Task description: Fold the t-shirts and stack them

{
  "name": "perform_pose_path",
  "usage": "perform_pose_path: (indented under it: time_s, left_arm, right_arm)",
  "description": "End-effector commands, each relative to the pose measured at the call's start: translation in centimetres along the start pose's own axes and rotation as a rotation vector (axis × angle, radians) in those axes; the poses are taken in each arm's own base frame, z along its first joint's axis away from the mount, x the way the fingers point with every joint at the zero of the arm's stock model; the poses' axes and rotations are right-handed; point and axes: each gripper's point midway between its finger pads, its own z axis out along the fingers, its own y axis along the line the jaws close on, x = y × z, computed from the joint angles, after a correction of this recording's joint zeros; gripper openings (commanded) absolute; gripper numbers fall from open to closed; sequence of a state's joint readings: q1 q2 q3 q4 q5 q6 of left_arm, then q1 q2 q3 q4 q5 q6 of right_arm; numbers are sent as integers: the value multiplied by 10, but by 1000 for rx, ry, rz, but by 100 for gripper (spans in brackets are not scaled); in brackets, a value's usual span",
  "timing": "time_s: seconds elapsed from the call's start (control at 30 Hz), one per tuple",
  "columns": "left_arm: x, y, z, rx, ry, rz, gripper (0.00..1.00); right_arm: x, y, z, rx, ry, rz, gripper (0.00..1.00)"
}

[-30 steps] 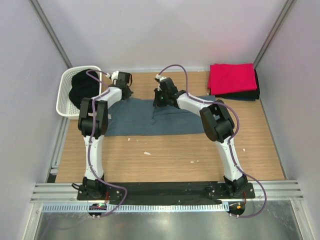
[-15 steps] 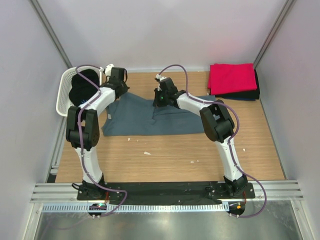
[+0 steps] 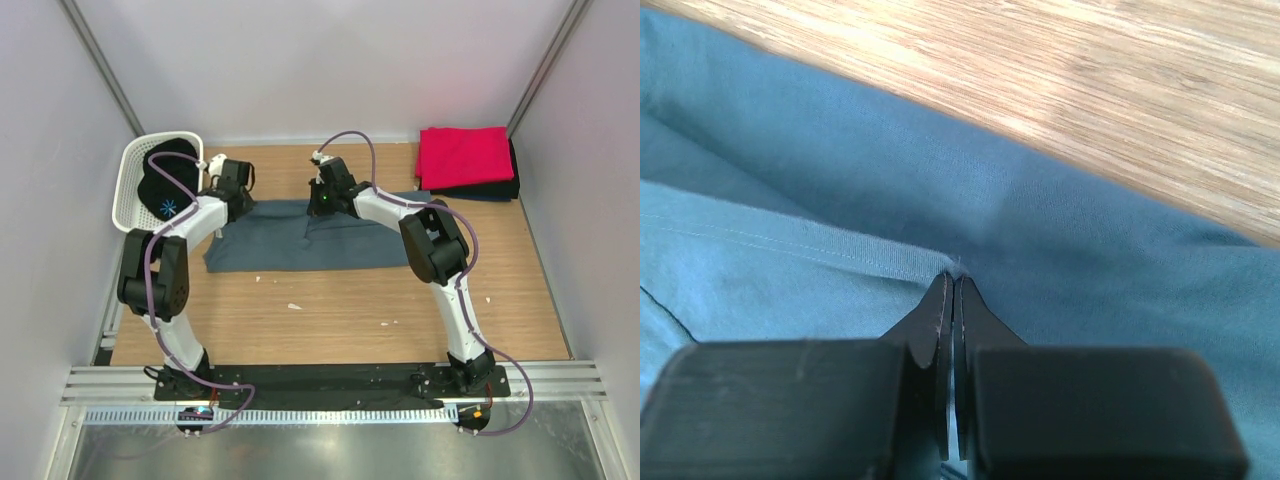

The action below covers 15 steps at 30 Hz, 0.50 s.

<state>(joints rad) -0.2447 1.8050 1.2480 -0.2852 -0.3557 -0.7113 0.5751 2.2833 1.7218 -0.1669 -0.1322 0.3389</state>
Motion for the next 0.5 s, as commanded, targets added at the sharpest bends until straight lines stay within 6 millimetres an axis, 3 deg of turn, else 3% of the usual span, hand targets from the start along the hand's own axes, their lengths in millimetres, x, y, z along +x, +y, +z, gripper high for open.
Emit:
perform_pose_path:
  time_s: [0.0,0.3,0.33,0.47]
  left_arm:
    - [-11,0,-14,1,-56,-32,0]
    - [18,13,-12,-36,-5,-14,0]
    - [21,14,-11,-39,-1,-11,0]
    - [30,19,-13,-46,13,-7,0]
  right_arm:
    - [-22,9,-16,-9,-52,-14,1]
    - [-25,17,-25,-51,-68,-39,3]
    - [-25,20,-26,-66,-66,-43,7]
    - [-33,23,-35,-92,-64,-36,40]
